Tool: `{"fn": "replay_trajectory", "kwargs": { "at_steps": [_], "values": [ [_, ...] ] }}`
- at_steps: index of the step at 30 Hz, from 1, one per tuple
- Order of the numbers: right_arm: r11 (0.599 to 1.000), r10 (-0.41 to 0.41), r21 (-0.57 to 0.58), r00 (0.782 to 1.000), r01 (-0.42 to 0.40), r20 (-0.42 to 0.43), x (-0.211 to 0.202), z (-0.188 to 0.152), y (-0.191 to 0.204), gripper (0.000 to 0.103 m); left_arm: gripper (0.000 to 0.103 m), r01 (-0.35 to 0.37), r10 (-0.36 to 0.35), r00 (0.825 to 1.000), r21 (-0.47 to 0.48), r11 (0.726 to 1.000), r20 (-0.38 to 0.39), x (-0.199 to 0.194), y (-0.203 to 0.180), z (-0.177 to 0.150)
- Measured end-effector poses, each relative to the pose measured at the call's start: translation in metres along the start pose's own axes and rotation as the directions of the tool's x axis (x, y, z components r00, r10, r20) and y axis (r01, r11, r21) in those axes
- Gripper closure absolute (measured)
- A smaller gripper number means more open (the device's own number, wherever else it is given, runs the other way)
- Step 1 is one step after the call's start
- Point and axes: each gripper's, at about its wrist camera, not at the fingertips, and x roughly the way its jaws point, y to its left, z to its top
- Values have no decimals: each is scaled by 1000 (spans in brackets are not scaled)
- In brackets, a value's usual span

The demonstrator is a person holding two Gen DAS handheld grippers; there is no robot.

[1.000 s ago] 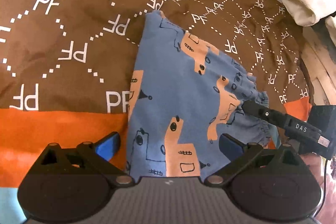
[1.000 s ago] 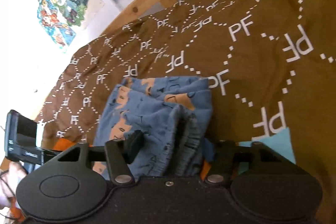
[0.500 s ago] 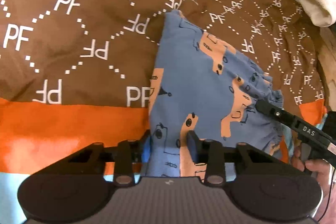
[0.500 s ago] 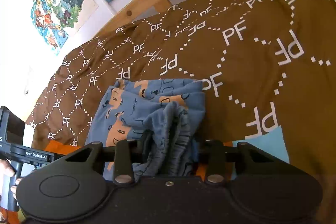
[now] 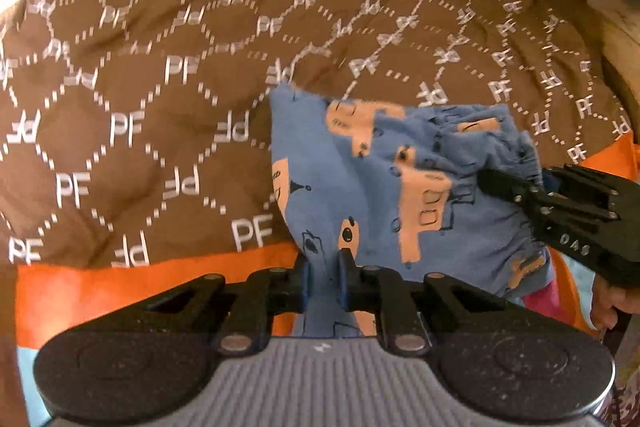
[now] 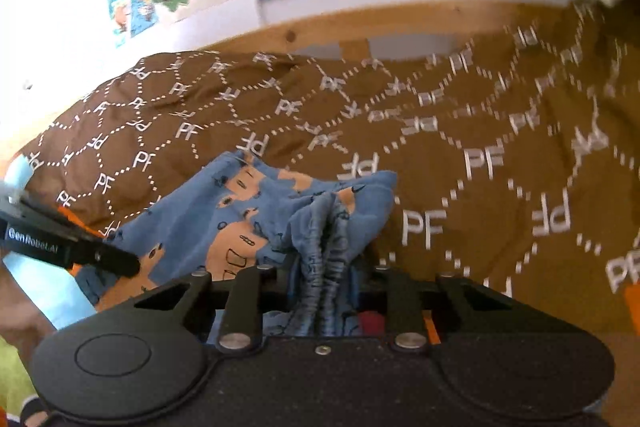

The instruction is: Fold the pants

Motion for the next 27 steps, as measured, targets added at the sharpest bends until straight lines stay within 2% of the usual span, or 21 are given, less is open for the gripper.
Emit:
{"fn": "replay_trajectory", "kwargs": {
  "at_steps": [9,14,19,21,23,27],
  "values": [
    [994,-31,-102,994,42,102,-20,16,8,81,89,-3,0,995,29,1000,105,-22,-13,10],
    [981,-62,-170,981,93,182,-24,32,10,81,89,-28,13,979,73,997,205,-24,-19,21],
    [980,-79,-165,974,115,213,-7,59,-7,81,88,14,-14,968,2,1000,249,-6,-11,46],
    [982,-77,-156,974,111,211,5,68,-16,80,88,27,-21,969,-24,999,245,9,-6,54],
    [987,-73,-131,982,97,175,20,73,-25,79,88,41,-28,976,-55,998,216,24,2,57],
    [995,-81,-54,994,85,79,49,65,-47,74,87,72,-60,993,-114,991,101,58,16,53]
  ]
}}
